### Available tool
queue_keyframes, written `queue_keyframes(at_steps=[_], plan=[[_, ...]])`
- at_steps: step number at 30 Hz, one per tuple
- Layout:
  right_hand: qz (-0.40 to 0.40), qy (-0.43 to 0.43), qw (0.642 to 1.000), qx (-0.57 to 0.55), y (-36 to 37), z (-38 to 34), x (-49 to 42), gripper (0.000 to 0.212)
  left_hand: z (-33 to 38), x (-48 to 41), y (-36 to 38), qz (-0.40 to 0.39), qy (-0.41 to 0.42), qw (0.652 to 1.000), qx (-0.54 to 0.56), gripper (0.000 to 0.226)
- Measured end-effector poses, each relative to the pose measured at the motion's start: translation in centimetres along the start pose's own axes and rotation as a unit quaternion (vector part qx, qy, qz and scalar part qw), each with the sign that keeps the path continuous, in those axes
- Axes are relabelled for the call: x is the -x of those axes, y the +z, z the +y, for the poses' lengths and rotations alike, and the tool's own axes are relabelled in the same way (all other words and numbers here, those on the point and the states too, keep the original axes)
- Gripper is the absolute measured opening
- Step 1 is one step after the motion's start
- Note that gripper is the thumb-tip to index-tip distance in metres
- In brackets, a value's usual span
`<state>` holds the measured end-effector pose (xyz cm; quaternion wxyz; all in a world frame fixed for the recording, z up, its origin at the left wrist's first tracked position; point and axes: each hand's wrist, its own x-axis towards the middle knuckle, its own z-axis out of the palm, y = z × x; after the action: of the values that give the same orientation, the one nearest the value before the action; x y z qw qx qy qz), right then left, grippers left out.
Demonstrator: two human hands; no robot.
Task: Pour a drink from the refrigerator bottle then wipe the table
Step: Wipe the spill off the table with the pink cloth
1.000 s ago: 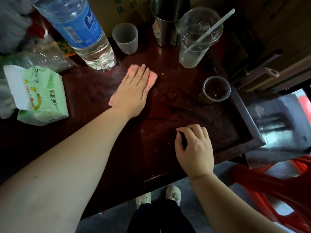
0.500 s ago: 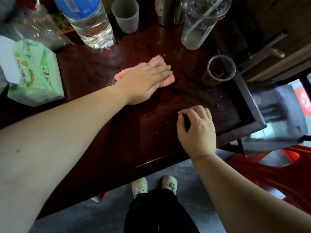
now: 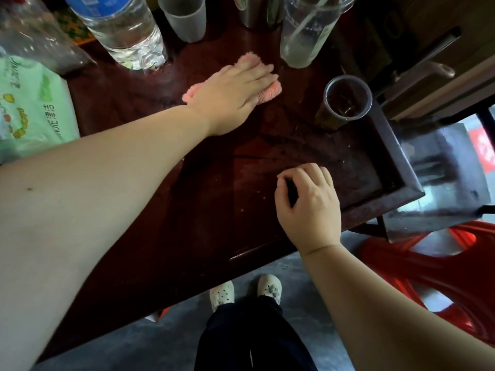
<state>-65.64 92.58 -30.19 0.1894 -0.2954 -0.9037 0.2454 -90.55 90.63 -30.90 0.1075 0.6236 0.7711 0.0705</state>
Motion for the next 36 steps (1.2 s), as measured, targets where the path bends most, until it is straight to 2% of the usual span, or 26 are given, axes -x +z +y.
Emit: queue_keyframes(at_steps=[7,11,14,17,19,21,22,24,26,30,33,36], plan=[[0.002,0.004,1.0,0.001,0.0,-0.1,0.0,0.017,1.9,3.0,-0.2,-0.046,0.165,0.985,-0.013,0.051],[0.007,0.008,1.0,0.003,0.1,-0.1,0.1,0.016,2.7,6.3,0.3,-0.056,0.199,0.978,0.001,0.05],[0.009,0.005,1.0,0.004,0.1,-0.1,0.1,0.018,3.2,7.4,0.1,-0.077,0.19,0.979,-0.017,0.051],[0.008,0.005,1.0,0.005,0.1,0.0,0.1,0.018,3.6,9.8,0.1,-0.02,0.093,0.994,-0.057,0.055],[0.008,0.003,1.0,0.001,0.1,0.1,0.2,0.018,3.9,14.0,0.6,0.071,-0.074,0.995,-0.015,0.057],[0.008,-0.006,1.0,0.001,0.1,0.1,0.2,0.017,4.5,19.8,1.7,0.138,-0.286,0.948,0.018,0.06],[0.008,-0.008,1.0,0.001,0.2,0.0,0.2,0.017,4.9,22.6,2.3,0.14,-0.374,0.917,0.02,0.062],[0.009,-0.01,1.0,0.006,0.2,-0.1,0.1,0.02,5.7,26.6,3.4,0.115,-0.476,0.872,0.025,0.063],[0.004,-0.026,0.999,0.033,0.1,-0.3,0.3,0.029,6.1,27.9,3.9,0.107,-0.507,0.855,0.03,0.06],[-0.051,-0.156,0.981,0.1,-0.6,-1.6,-0.2,0.04,5.7,27.8,4.3,0.119,-0.501,0.857,0.017,0.062],[-0.113,-0.291,0.944,0.109,-0.4,-3.0,-4.1,0.039,5.6,27.9,4.5,0.129,-0.506,0.853,0.026,0.062],[-0.201,-0.375,0.893,0.15,1.4,-3.8,-9.0,0.045,5.6,27.8,4.3,0.141,-0.507,0.849,0.041,0.062]])
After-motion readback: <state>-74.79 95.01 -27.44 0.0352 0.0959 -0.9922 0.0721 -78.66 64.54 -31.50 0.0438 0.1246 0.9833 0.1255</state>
